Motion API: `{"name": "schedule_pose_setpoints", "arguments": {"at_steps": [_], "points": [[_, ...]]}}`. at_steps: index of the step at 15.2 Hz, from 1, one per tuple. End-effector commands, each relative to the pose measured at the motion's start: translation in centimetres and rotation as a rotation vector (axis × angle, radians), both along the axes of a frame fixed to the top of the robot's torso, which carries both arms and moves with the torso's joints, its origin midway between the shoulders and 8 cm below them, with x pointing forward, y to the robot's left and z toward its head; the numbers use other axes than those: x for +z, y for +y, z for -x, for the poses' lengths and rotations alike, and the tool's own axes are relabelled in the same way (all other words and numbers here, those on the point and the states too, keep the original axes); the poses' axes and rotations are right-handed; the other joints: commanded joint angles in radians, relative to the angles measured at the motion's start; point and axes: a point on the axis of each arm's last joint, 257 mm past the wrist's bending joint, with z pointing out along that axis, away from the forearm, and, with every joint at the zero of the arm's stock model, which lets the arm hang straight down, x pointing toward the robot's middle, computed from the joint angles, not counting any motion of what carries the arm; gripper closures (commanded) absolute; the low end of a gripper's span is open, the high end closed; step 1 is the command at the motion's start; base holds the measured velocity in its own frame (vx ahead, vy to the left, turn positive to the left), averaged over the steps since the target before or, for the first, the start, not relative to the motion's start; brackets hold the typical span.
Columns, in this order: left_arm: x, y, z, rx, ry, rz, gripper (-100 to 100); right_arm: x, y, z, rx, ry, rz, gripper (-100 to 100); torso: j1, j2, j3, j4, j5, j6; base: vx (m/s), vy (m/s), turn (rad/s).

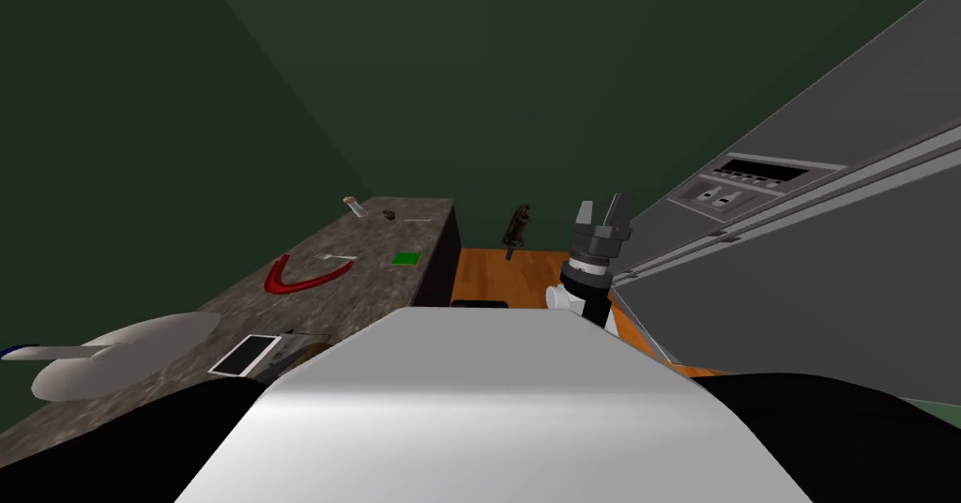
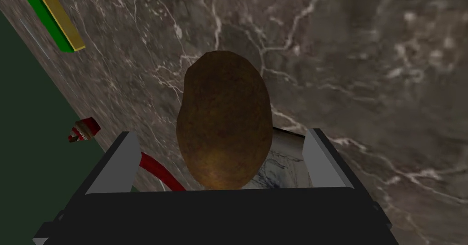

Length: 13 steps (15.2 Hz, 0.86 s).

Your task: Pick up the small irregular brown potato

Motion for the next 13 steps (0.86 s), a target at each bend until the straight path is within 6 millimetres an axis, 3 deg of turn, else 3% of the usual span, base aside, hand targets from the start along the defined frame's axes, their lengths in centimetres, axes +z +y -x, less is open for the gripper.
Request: {"name": "schedule_pose_setpoints", "arguments": {"at_steps": [1,3,4,13], "points": [[-0.5,-0.1,-0.2,0.004,-0.011,-0.002,-100,0.0,0.0,0.0,0.000,0.000,0.000,0,0.000,0.000,0.000,0.000,0.000,0.000,-0.054,-0.013,-0.005],[-0.5,-0.1,-0.3,0.003,-0.012,-0.001,-100,0.0,0.0,0.0,0.000,0.000,0.000,0,0.000,0.003,0.002,0.001,0.000,0.000,-0.040,-0.009,-0.002],[-0.5,-0.1,-0.3,0.004,-0.012,-0.002,100,0.0,0.0,0.0,0.000,0.000,0.000,0,0.000,0.003,0.002,0.001,0.000,0.000,-0.010,-0.003,0.001],[0.3,0.0,0.4,-0.002,0.014,0.002,100,0.0,0.0,0.0,0.000,0.000,0.000,0,0.008,-0.001,-0.001,-0.001,0.005,-0.001,0.016,0.006,0.006]]}}
